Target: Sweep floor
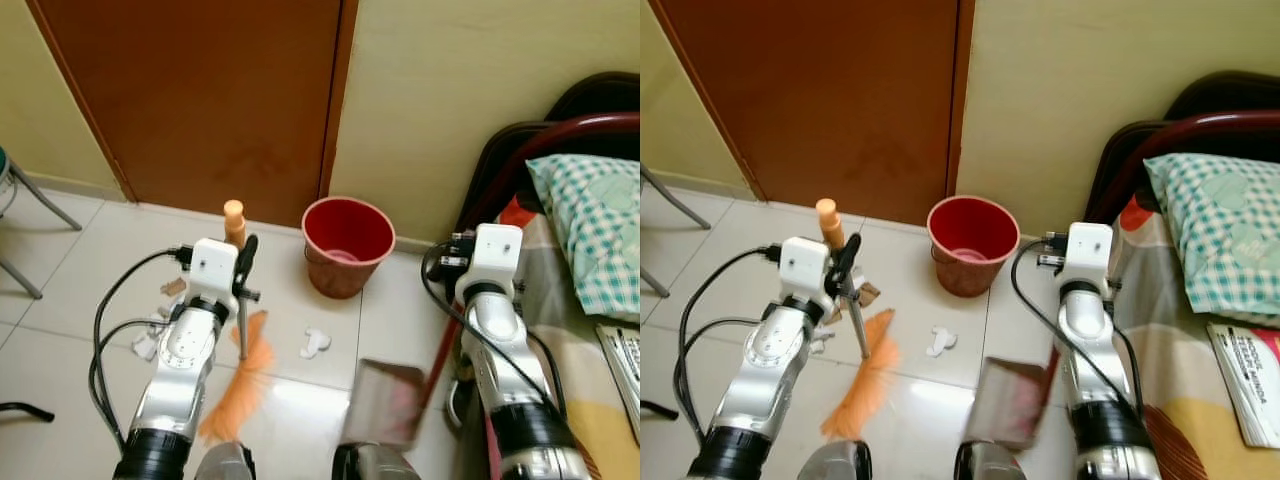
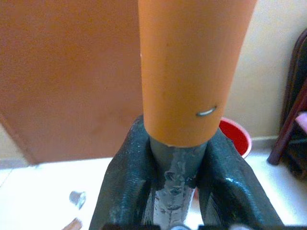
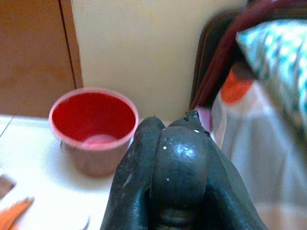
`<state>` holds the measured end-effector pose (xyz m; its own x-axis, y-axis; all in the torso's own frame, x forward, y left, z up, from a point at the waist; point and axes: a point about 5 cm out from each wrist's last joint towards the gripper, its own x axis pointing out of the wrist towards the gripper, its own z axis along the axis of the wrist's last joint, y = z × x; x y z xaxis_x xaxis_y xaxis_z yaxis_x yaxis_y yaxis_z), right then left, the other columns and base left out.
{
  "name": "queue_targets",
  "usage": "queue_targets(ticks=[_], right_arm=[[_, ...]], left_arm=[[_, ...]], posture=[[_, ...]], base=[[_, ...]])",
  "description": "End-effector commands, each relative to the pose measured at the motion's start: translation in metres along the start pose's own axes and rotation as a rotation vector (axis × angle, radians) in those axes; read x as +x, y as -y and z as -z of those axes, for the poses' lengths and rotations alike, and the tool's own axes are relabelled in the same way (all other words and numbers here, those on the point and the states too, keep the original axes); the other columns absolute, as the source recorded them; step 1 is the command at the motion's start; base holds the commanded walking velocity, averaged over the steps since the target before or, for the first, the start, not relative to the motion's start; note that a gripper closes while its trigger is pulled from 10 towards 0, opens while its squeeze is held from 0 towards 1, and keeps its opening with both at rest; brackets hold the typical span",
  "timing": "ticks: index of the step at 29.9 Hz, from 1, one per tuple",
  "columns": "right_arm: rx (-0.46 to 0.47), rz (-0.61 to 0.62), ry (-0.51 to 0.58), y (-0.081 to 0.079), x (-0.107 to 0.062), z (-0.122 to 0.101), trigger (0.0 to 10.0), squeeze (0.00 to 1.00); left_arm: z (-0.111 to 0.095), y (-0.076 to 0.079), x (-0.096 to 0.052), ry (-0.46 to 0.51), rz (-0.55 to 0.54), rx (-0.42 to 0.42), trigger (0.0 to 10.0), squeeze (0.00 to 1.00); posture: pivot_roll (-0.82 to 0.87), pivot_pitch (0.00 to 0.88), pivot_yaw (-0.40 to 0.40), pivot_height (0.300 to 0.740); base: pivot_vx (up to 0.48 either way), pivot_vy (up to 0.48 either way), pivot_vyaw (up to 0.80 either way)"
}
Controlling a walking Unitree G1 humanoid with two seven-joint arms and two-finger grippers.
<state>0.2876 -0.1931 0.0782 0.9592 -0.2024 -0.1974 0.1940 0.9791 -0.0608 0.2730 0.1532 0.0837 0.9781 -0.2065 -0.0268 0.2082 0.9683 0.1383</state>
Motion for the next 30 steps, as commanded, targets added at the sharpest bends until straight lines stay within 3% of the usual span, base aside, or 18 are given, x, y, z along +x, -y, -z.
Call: queue_targets(ticks=[1, 7, 11, 14, 15, 18, 19, 20, 24, 28, 30], right_arm=[[-0.008, 0.009, -0.043, 0.006, -0.007, 0.003, 10.0, 0.00], [-0.005, 0.008, -0.049, 0.012, -0.012, 0.004, 10.0, 0.00], [-0.052, -0.039, -0.141, 0.017, -0.014, 0.007, 10.0, 0.00], [-0.099, -0.094, -0.278, 0.024, -0.033, 0.017, 10.0, 0.00], [-0.110, -0.128, -0.357, 0.027, -0.050, 0.024, 10.0, 0.00], [-0.133, -0.162, -0.425, 0.032, -0.067, 0.031, 10.0, 0.00], [-0.154, -0.174, -0.450, 0.037, -0.075, 0.034, 10.0, 0.00], [-0.179, -0.186, -0.516, 0.049, -0.094, 0.041, 10.0, 0.00], [-0.202, -0.192, -0.630, 0.066, -0.116, 0.052, 10.0, 0.00], [-0.214, -0.194, -0.671, 0.073, -0.117, 0.054, 10.0, 0.00], [-0.196, -0.185, -0.622, 0.070, -0.102, 0.050, 10.0, 0.00]], left_arm=[[0.007, -0.002, -0.007, -0.036, 0.002, 0.003, 10.0, 0.00], [0.010, -0.002, -0.006, -0.044, -0.001, 0.002, 10.0, 0.00], [0.006, 0.003, 0.001, -0.030, 0.012, 0.001, 10.0, 0.00], [0.005, 0.002, 0.000, -0.033, 0.014, 0.002, 10.0, 0.00], [0.007, 0.001, -0.002, -0.040, 0.009, 0.003, 10.0, 0.00], [0.009, 0.001, -0.005, -0.050, 0.003, 0.003, 10.0, 0.00], [0.010, 0.001, -0.006, -0.054, 0.001, 0.001, 10.0, 0.00], [0.012, 0.002, -0.007, -0.059, 0.001, -0.002, 10.0, 0.00], [0.014, 0.005, -0.009, -0.066, 0.002, -0.005, 10.0, 0.00], [0.016, 0.007, -0.009, -0.073, 0.004, -0.009, 10.0, 0.00], [0.015, 0.008, -0.008, -0.074, 0.010, -0.008, 10.0, 0.00]], posture=[[0.03, 0.077, -0.037, 0.740], [0.02, 0.079, -0.042, 0.740], [0.01, 0.069, -0.050, 0.740], [0.01, 0.073, -0.058, 0.740], [0.00, 0.080, -0.066, 0.740], [0.00, 0.088, -0.071, 0.740], [-0.01, 0.094, -0.080, 0.740], [-0.01, 0.101, -0.090, 0.740], [-0.02, 0.106, -0.101, 0.740], [-0.03, 0.109, -0.096, 0.740], [-0.03, 0.109, -0.096, 0.740]], base=[[0.000, 0.000, 0.00], [0.000, 0.000, 0.00], [0.000, 0.000, 0.00], [0.000, 0.000, 0.00], [0.000, 0.000, 0.00], [0.000, 0.000, 0.00], [0.000, 0.000, 0.00], [0.000, 0.000, 0.00], [0.000, 0.000, 0.00], [0.000, 0.000, 0.00], [0.000, 0.000, 0.00]])
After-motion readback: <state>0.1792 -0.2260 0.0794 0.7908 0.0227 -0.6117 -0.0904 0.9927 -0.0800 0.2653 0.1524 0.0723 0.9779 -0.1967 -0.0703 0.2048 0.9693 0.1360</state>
